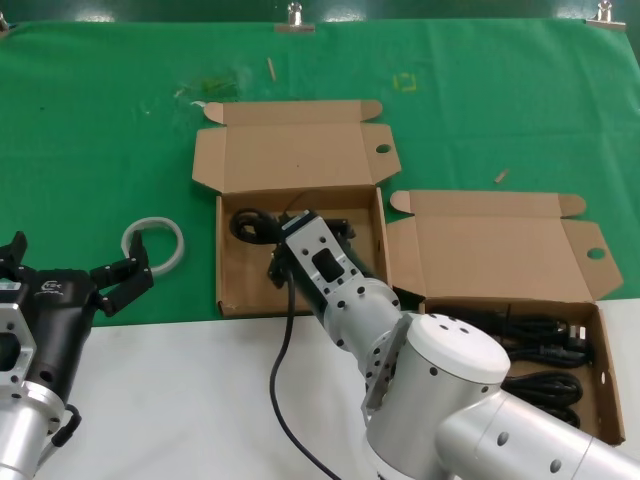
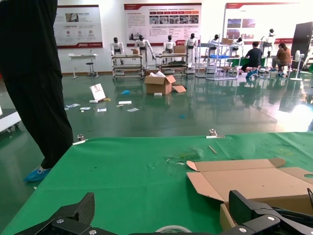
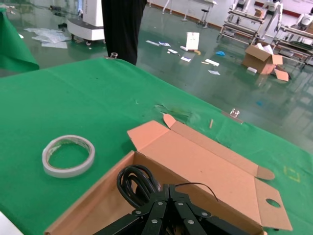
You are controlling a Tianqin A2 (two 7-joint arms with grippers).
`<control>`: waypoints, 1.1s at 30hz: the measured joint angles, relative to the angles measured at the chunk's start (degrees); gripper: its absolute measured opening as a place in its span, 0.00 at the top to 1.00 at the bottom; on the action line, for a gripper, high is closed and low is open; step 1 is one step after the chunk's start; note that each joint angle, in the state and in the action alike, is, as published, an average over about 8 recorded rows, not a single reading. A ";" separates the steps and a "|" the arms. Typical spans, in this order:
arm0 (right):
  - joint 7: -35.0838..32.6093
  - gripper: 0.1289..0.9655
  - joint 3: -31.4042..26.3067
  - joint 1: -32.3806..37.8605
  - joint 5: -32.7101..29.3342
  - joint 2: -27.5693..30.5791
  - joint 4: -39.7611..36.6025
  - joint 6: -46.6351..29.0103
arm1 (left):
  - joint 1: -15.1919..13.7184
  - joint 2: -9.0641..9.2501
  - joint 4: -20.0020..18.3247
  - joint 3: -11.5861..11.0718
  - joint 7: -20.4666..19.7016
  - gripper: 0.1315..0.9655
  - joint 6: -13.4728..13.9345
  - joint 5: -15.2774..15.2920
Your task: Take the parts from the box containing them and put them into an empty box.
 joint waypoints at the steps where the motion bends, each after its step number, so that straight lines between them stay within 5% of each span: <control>1: 0.36 0.99 -0.41 0.25 0.00 0.00 -0.05 0.01 | 0.00 0.00 0.00 0.00 0.00 0.00 0.00 0.00; 24: 3.54 0.90 -2.12 1.15 0.00 0.02 -0.32 1.12 | 0.00 0.00 0.00 0.00 0.00 0.00 0.00 0.00; 33: -4.15 0.82 8.84 -5.56 0.00 0.05 5.28 4.58 | 0.00 0.00 0.00 0.00 0.00 0.00 0.00 0.00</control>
